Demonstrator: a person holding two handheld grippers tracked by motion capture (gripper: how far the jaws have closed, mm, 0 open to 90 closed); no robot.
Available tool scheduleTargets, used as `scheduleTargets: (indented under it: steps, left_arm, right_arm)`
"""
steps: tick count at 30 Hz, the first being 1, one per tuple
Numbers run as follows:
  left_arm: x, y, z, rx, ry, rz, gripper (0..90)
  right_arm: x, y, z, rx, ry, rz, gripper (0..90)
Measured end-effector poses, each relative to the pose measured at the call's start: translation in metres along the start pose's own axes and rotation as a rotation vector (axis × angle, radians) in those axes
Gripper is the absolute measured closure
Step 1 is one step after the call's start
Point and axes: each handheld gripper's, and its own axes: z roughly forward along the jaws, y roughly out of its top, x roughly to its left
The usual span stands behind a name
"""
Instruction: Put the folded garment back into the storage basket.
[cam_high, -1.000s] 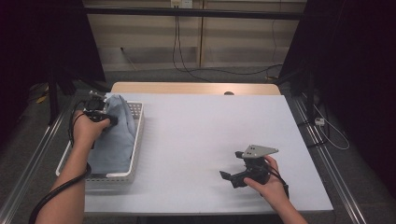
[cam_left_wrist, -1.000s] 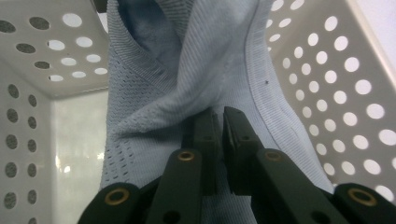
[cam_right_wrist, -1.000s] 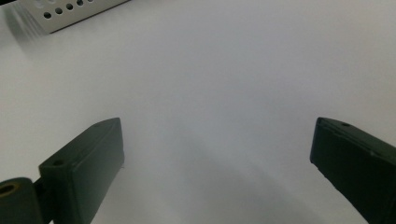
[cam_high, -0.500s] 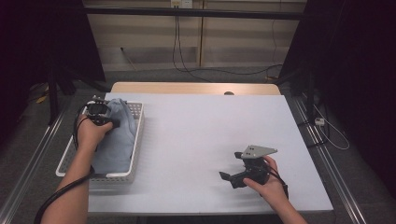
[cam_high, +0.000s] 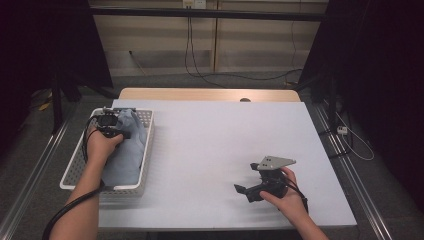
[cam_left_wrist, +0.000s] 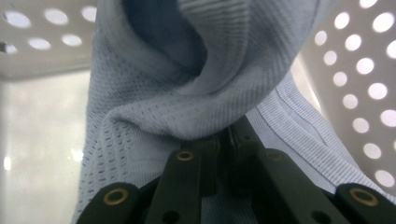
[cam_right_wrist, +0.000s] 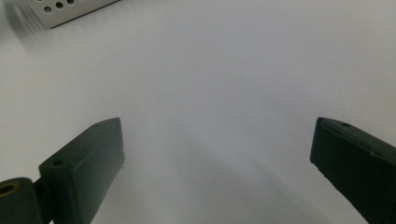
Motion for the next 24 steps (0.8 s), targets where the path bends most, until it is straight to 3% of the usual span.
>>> scheduleTargets:
  steps: [12, 24]
  left_arm:
    - [0.0, -0.002, -0.004, -0.019, -0.006, -0.019, 84.0]
    - [0.001, 0.017, -0.039, -0.053, 0.003, -0.005, 84.2]
  right_arm:
    - [0.001, 0.001, -0.002, -0.005, -0.001, -0.001, 2.7]
    - [0.001, 0.002, -0.001, -0.007, 0.001, -0.002, 2.7]
